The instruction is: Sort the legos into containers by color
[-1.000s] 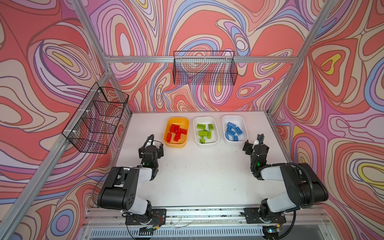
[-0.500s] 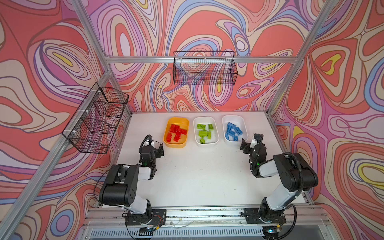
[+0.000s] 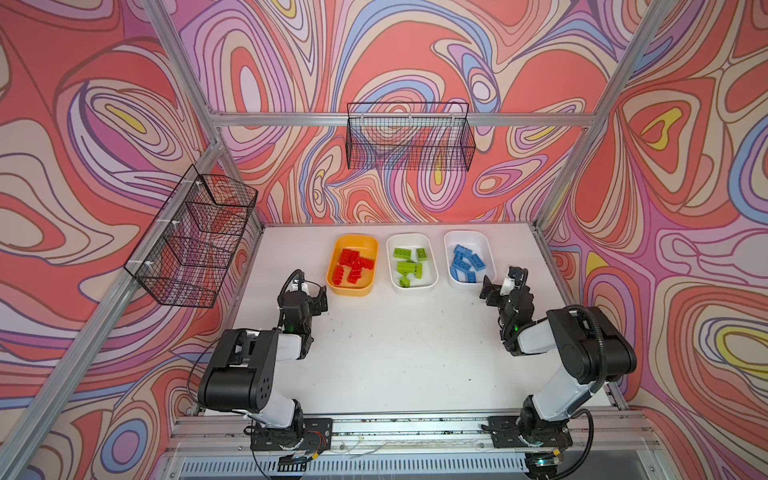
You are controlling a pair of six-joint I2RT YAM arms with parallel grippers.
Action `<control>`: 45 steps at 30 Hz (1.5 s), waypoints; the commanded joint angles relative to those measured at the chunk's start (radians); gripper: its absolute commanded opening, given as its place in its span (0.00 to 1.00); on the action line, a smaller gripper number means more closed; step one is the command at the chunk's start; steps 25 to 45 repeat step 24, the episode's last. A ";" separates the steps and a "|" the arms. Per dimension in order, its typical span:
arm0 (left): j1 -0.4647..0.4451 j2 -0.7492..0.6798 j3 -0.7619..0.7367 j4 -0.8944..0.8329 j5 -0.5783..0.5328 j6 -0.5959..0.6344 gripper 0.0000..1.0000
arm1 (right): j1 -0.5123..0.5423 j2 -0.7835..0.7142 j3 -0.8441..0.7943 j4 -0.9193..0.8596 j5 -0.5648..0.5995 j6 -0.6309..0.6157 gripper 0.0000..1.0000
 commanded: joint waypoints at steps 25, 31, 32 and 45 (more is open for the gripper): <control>0.008 0.005 -0.005 0.042 0.012 -0.006 1.00 | -0.001 0.002 0.001 0.023 -0.001 -0.021 0.98; 0.008 0.005 -0.005 0.042 0.012 -0.006 1.00 | -0.001 0.002 0.001 0.023 -0.001 -0.021 0.98; 0.008 0.005 -0.005 0.042 0.012 -0.006 1.00 | -0.001 0.002 0.001 0.023 -0.001 -0.021 0.98; 0.008 0.005 -0.005 0.042 0.012 -0.006 1.00 | -0.001 0.002 0.001 0.023 -0.001 -0.021 0.98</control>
